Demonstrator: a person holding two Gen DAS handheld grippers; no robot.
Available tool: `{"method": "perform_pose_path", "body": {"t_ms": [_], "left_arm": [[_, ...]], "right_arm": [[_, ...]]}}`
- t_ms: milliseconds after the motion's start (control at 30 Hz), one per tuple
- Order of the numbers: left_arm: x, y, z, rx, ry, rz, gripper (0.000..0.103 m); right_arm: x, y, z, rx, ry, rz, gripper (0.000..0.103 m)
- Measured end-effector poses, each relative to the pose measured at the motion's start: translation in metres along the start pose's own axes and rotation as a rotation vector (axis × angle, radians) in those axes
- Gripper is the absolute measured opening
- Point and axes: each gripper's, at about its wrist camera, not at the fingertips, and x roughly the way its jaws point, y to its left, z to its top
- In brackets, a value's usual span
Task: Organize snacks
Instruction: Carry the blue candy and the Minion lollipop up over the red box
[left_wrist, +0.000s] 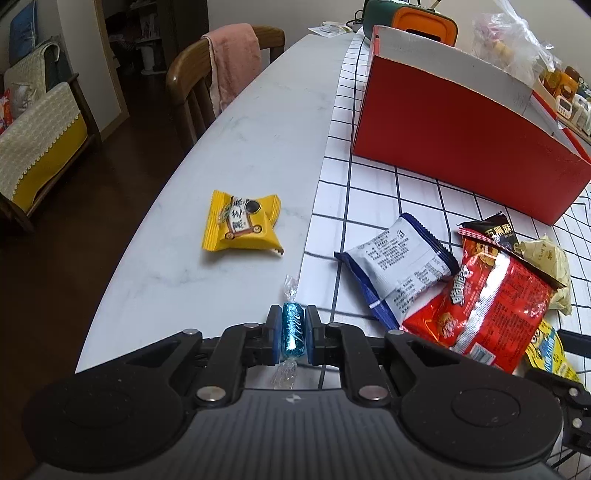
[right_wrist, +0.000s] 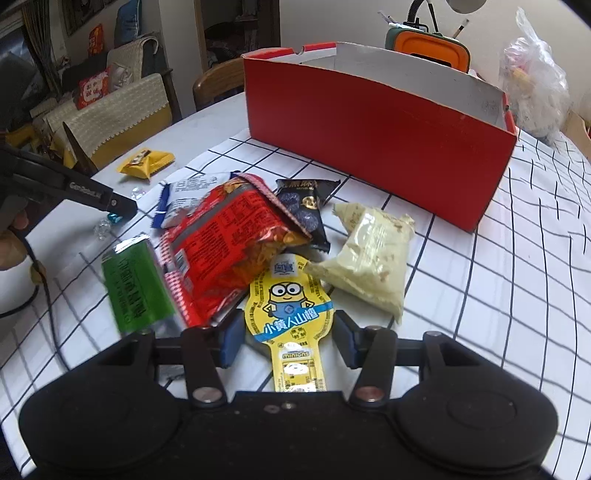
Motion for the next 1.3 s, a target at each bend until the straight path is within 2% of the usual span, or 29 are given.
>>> {"method": "perform_pose_path", "body": {"t_ms": [333,533,733,1000,1300], "left_arm": [[-0.018,0.003,-0.013,-0.018,-0.018,-0.033,0.013],[-0.038,0.0,-0.011,-0.01,-0.055,-0.053,0.012],[-0.058,-0.011,0.002,0.016,-0.114,-0.067,0.012],[-0.084,-0.036,0.036,0.05,-0.225,-0.079,0.012],[-0.08,-0.067,0.081,0.092,-0.319,-0.034,0.012]], "right_arm": [[-0.035,0.009,-0.02,0.007,-0.039,0.023,0.051],[-0.056,0.011,-0.018,0.012,-0.087,0.013,0.051],[-0.076,0.006,-0.002,0.017,-0.167,-0.031,0.051],[-0.089,-0.012,0.035,0.039,-0.264,-0.1,0.051],[-0.076,-0.045,0.077,0.065,-0.327,-0.197,0.051]]}}
